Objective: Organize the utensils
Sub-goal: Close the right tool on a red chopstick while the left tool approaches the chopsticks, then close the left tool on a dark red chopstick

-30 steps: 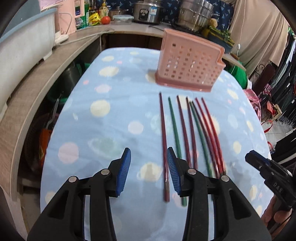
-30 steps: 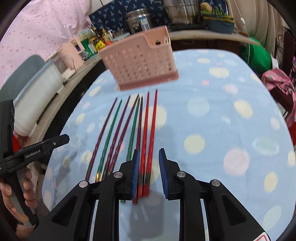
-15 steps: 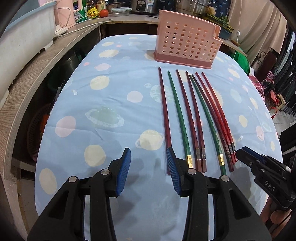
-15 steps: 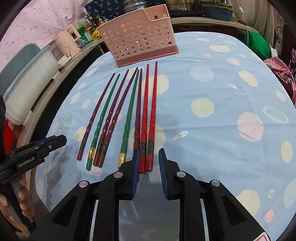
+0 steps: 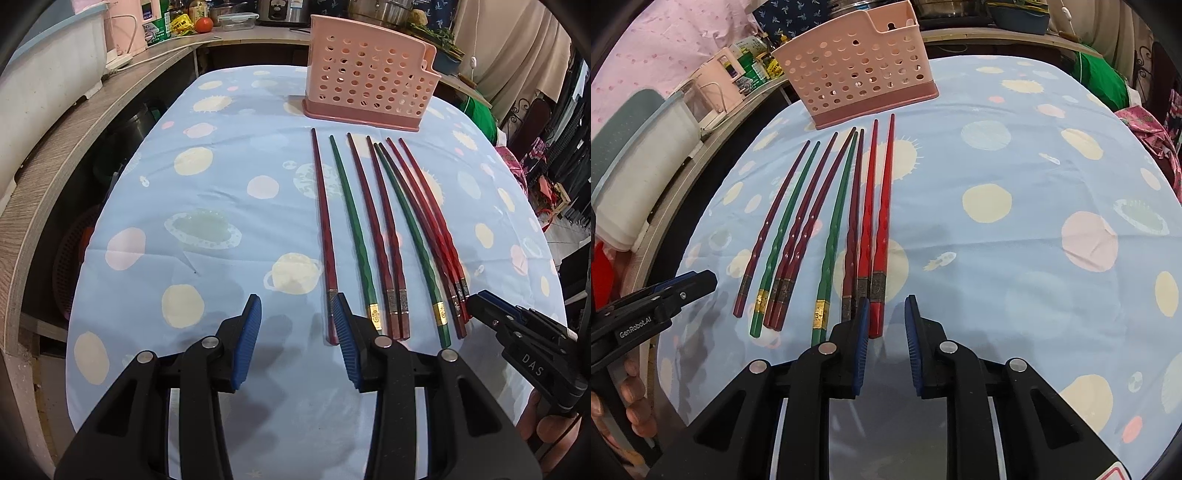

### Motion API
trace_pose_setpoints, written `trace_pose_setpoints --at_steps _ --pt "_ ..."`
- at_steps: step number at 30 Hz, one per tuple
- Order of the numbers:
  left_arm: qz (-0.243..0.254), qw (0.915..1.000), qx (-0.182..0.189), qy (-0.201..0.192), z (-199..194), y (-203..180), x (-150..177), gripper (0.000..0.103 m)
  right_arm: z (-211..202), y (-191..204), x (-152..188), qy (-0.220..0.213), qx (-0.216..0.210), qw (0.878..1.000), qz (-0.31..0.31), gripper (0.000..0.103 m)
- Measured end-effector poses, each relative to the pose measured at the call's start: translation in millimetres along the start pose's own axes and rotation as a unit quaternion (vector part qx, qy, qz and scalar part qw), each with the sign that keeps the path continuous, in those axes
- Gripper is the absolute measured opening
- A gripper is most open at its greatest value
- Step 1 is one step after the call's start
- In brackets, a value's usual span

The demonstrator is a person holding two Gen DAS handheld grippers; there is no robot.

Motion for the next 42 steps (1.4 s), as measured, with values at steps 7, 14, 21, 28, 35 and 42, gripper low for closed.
trace_pose_setpoints --at_steps 7,14,21,28,35,42 --pt "-0.001 1.0 0.0 0.006 4 1 5 0.039 1 1 -1 -0.002 0.003 1.0 -0.002 0.018" --pt "0.0 0.9999 0.001 0.011 8 0 7 0.038 2 3 -2 -0.004 0.008 1.0 -0.008 0.018" --pt "0.0 0.9999 0.004 0.015 11 0 8 0.039 3 -2 -2 -0.003 0.022 1.0 -0.009 0.007" --pt "0.002 0.9997 0.018 0.019 16 -7 11 0.039 2 0 0 -0.008 0.033 0.999 -0.018 0.007" --pt "0.009 0.9995 0.021 0.024 26 -15 15 0.038 2 0 2 -0.008 0.031 0.999 -0.014 0.007" --pt "0.023 0.9991 0.029 0.023 27 -21 14 0.007 0 1 5 -0.006 0.027 1.0 -0.011 0.007"
Point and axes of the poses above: each gripper's, at about its wrist camera, not at the fingertips, and z roughly the way its jaws point, y to its left, x to its underside, the point moved 10 cm from there along z, roughly the way its jaws point, and after that the axes turned 6 degrees about y, right-handed, at the moved point
